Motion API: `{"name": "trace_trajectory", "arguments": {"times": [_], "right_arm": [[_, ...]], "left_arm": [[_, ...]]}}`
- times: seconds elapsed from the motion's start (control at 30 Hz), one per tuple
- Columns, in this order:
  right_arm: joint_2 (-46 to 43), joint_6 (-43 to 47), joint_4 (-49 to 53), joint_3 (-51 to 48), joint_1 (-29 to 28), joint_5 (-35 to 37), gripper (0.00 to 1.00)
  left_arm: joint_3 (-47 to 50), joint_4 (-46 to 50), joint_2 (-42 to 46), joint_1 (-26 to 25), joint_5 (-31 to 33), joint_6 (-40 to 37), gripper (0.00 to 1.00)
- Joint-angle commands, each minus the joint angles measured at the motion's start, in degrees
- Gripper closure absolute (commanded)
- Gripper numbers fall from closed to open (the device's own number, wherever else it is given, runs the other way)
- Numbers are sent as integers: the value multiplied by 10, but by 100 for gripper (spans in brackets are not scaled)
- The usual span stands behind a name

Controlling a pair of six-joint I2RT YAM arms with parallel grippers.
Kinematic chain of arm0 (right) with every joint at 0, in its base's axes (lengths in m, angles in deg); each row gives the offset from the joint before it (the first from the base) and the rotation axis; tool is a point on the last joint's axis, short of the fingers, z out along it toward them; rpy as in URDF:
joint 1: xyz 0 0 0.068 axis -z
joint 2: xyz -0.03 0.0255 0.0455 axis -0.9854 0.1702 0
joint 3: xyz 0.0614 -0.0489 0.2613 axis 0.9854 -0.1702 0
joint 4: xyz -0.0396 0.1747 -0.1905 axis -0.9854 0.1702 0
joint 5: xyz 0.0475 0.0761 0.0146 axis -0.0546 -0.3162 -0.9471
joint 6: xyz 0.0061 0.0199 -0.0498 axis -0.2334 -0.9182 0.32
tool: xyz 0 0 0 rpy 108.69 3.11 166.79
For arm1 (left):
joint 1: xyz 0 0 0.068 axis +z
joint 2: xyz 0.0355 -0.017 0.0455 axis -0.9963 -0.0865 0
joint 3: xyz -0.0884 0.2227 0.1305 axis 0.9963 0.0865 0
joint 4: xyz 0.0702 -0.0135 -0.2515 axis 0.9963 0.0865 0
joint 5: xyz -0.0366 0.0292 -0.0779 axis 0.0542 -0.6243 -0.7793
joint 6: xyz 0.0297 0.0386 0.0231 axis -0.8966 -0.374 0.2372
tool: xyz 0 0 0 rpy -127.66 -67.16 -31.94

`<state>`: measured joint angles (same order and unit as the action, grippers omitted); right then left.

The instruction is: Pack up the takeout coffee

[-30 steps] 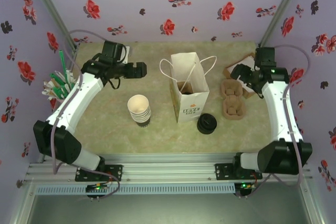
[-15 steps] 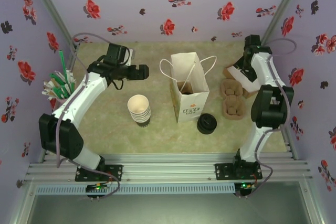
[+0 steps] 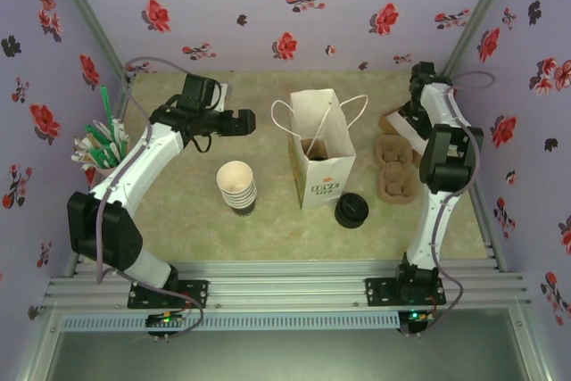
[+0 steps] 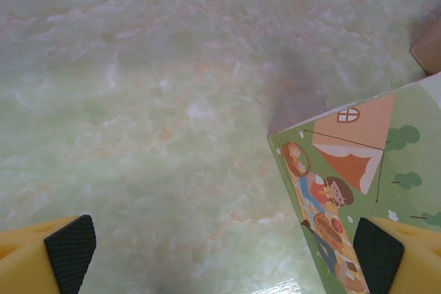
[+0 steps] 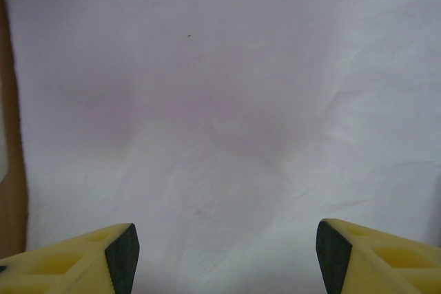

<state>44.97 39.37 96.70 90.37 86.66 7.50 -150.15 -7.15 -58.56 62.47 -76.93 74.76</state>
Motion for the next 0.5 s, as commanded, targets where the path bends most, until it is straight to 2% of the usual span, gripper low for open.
{"name": "trace_trajectory", "arguments": {"times": [0.0, 0.47], "right_arm": [[17, -23, 18, 17, 10, 24, 29], [78, -22, 12, 26, 16, 4, 30]], "left_arm": [[7, -13, -5, -3, -12, 10, 1], [6, -15, -7, -3, -21, 14, 1]]}}
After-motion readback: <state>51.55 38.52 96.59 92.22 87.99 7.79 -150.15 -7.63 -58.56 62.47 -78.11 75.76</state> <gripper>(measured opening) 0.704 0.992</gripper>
